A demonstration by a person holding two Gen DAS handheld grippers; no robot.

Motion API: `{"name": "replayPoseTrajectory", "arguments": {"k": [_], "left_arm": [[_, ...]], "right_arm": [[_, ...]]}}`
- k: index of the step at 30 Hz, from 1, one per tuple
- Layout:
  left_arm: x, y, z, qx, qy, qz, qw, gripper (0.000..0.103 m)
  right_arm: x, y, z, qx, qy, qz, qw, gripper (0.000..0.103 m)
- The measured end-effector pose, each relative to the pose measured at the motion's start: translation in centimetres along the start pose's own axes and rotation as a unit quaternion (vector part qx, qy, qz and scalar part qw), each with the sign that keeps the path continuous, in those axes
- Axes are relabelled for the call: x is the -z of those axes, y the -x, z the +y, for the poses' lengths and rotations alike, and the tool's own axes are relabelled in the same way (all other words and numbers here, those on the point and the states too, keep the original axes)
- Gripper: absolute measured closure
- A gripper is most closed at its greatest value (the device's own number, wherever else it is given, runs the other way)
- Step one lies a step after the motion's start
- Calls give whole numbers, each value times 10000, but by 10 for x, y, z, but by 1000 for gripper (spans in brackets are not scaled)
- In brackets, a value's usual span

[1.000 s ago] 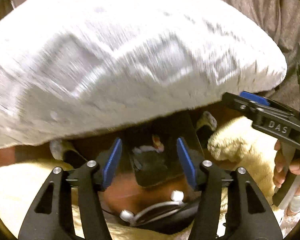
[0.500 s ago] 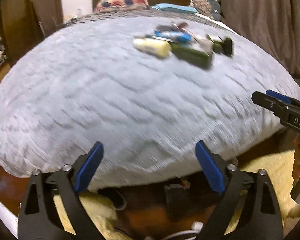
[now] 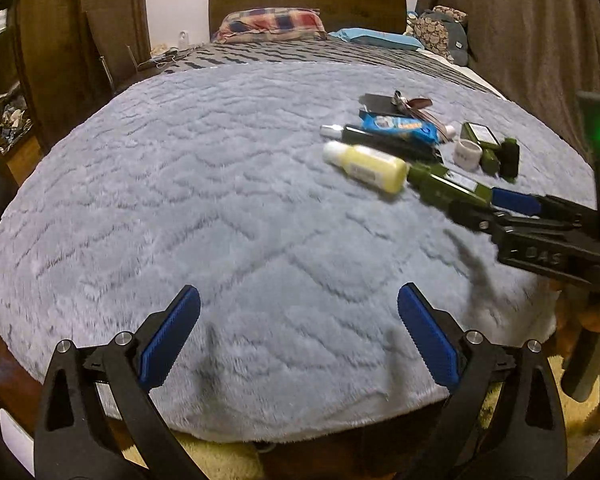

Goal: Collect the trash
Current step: 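Raise both grippers over the bed and grasp the green lotion bottle with right, then grasp the yellow bottle with the left gripper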

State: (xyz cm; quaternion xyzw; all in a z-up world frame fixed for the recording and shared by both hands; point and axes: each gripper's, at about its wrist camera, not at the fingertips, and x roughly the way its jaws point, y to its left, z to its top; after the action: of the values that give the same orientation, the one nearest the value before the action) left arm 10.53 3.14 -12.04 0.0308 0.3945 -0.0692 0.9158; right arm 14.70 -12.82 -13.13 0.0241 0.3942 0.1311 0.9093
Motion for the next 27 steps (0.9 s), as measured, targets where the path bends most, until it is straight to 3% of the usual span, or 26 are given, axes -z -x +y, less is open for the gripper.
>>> {"name": "replayPoseTrajectory", "arguments": {"k": [6, 8, 12, 18, 27], "left_arm": [[-13, -12, 1, 1, 1, 3, 10000, 9], [-17, -16, 0, 24, 0, 6, 10000, 9], [-29, -24, -6, 157, 27, -18, 9999, 9], [-57, -43, -28, 508, 124, -52, 9986, 9], [-90, -91, -51, 363, 483, 110, 9981, 12]], "right_arm": [[-9, -20, 6, -66, 127, 86, 9999, 30], [-9, -22, 5, -51, 171, 77, 9998, 46], [-5, -15, -3, 6, 146, -3, 9999, 54], [14, 10, -25, 422, -122, -199, 9988, 57], [39, 39, -52, 511, -631, -418, 9958, 57]]}}
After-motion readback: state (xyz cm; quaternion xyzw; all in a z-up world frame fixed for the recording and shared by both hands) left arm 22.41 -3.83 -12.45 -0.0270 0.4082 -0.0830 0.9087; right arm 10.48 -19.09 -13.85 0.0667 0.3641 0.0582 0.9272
